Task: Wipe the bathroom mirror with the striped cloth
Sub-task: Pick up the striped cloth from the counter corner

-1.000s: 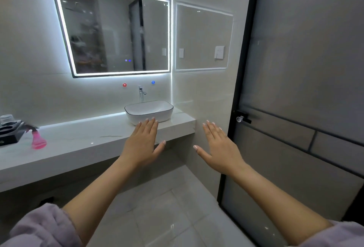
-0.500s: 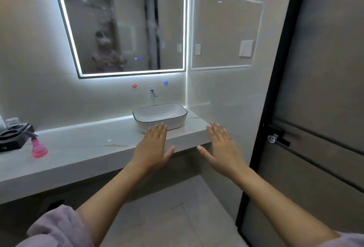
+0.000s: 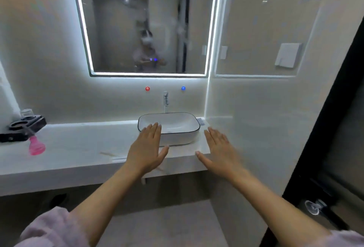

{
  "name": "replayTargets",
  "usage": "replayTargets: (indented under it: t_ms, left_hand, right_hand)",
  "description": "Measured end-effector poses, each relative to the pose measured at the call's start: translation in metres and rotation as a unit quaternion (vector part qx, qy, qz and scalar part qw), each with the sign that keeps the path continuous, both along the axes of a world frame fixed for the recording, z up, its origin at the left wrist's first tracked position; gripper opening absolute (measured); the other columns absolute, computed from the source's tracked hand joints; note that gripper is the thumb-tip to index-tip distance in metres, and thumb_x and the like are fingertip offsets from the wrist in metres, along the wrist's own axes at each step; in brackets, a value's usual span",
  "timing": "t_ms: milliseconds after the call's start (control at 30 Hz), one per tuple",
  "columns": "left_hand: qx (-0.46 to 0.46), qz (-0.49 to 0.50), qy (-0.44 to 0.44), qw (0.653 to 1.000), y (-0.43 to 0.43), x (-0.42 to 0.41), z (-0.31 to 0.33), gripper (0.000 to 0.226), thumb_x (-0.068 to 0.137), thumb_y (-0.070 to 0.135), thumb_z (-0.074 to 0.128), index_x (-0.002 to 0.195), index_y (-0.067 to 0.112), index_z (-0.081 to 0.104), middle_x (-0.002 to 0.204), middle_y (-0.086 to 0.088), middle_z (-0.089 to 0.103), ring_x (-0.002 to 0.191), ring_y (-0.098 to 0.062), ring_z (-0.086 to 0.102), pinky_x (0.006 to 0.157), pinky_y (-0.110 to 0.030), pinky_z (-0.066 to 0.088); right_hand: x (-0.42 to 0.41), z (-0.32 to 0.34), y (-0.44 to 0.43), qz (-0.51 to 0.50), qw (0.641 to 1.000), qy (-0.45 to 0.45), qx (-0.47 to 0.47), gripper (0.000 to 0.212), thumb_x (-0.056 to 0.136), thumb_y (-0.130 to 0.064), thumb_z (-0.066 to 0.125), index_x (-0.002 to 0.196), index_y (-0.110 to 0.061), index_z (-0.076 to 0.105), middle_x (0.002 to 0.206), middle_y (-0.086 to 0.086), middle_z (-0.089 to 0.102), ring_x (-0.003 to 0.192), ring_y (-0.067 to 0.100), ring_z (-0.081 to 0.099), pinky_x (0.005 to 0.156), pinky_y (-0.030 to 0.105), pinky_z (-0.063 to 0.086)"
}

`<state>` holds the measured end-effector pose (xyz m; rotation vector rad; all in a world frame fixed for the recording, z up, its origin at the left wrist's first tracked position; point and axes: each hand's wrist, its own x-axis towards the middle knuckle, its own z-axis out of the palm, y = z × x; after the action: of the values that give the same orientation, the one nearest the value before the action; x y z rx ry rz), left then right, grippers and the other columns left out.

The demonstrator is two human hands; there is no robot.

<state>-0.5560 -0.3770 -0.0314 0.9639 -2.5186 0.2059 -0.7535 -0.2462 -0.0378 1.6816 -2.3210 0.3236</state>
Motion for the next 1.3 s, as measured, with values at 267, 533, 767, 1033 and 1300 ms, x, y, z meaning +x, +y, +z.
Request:
replayTargets:
  t_ms: [267,533,767,1033,1300]
  left_hand:
    - [0.004,0.038,0.005,0.999,-0.058,-0.052,-0.012,0.087,0.079,0.063,-0.002,0.15,0.012,0.006,0.159,-0.005,0.006,0.146,-0.02,0.005,0.108,-0.026,-0.003]
    - [0.01,0.046,-0.008,0.999,-0.171,-0.097,-0.025,0.093,0.074,0.065,-0.007,0.15,0.013,0.007,0.159,-0.004,0.007,0.146,-0.02,0.005,0.11,-0.028,-0.004]
    - [-0.009,0.048,0.016,0.999,-0.294,-0.129,-0.009,0.09,0.077,0.062,-0.004,0.15,0.011,0.009,0.158,-0.007,0.01,0.146,-0.022,0.008,0.109,-0.026,-0.006]
    - [0.019,0.035,0.018,0.999,-0.392,-0.169,-0.015,0.095,0.073,0.065,-0.007,0.15,0.012,0.009,0.158,-0.006,0.01,0.146,-0.021,0.008,0.109,-0.026,-0.006]
    - [0.025,0.028,0.03,0.999,-0.458,-0.216,-0.027,0.09,0.08,0.062,0.003,0.148,0.007,0.017,0.156,-0.01,0.02,0.144,-0.024,0.016,0.111,-0.028,0.0]
  right_hand:
    - [-0.063,-0.014,-0.075,0.053,0.999,0.001,0.004,0.098,0.071,-0.07,-0.005,0.153,-0.017,0.0,0.162,0.002,-0.004,0.148,0.017,-0.007,0.117,0.03,-0.012]
    - [-0.109,-0.026,-0.188,0.073,0.997,-0.008,-0.001,0.076,0.096,-0.06,0.029,0.153,-0.019,0.0,0.162,0.0,-0.004,0.148,0.016,-0.009,0.117,0.03,-0.009]
    - [-0.15,-0.007,-0.314,0.056,0.998,-0.01,-0.028,0.091,0.08,-0.072,0.004,0.153,-0.019,0.005,0.162,0.0,0.001,0.149,0.015,-0.004,0.118,0.029,-0.007]
    - [-0.186,-0.021,-0.395,0.027,0.999,-0.037,-0.019,0.102,0.073,-0.082,-0.001,0.153,-0.02,0.005,0.162,-0.002,0.001,0.148,0.014,-0.004,0.116,0.027,-0.009]
    - [-0.24,-0.031,-0.464,0.025,0.998,-0.052,-0.02,0.119,0.06,-0.085,-0.022,0.153,-0.017,0.008,0.162,0.001,0.005,0.149,0.016,-0.001,0.116,0.027,-0.006]
